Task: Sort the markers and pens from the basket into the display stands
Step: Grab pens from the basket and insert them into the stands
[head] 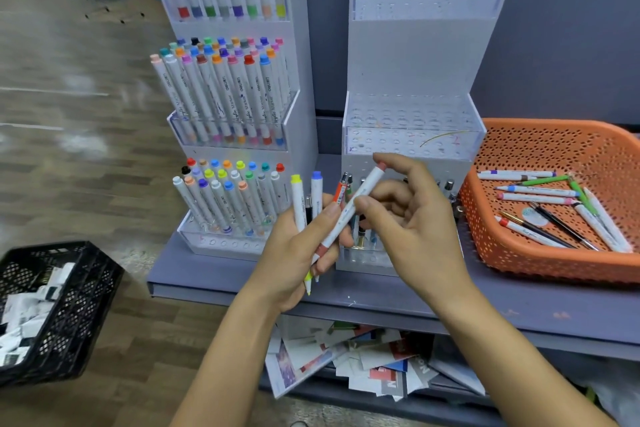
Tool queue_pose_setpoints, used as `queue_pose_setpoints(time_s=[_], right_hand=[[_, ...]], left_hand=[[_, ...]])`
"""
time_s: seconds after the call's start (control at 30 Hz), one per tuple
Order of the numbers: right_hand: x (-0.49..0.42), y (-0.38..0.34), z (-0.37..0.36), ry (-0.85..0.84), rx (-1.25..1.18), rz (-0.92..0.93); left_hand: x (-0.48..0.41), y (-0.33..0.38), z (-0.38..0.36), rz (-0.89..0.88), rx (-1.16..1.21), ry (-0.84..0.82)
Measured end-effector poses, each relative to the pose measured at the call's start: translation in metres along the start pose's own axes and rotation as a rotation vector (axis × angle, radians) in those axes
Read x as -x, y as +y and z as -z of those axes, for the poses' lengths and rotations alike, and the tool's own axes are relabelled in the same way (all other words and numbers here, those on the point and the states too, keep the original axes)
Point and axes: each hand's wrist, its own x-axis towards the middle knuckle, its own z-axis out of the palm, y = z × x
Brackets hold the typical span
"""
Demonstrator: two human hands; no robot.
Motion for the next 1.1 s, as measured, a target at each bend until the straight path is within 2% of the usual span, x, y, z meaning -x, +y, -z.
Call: queue_pose_setpoints(time_s=[0.37,0.57,0.67,0.8,1.1], right_hand=[[-0.016,-0.005,-0.026,0.082,-0.027,0.131],[-0.032,0.014,-0.055,0.047,0.247,0.352],[-0.035,0.022,-0.07,-0.016,0.354,0.423],[-0.037,0.026,-0.076,-0.06,0.482,0.471],[-0.039,0.035,-0.09,-0.187,0.668,0.487]], left_hand=[[0.015,0.008,0.035,0.011,-0.146,0.286],[0.027,0.016,0.068,0.0,-0.117,0.455],[0.033,0.02,0.078,-0.005,-0.083,0.465],[0.044,0.021,0.081,-0.003,-0.068,0.393],[0.043,0.015,0.073,0.003,-0.01,0.4]])
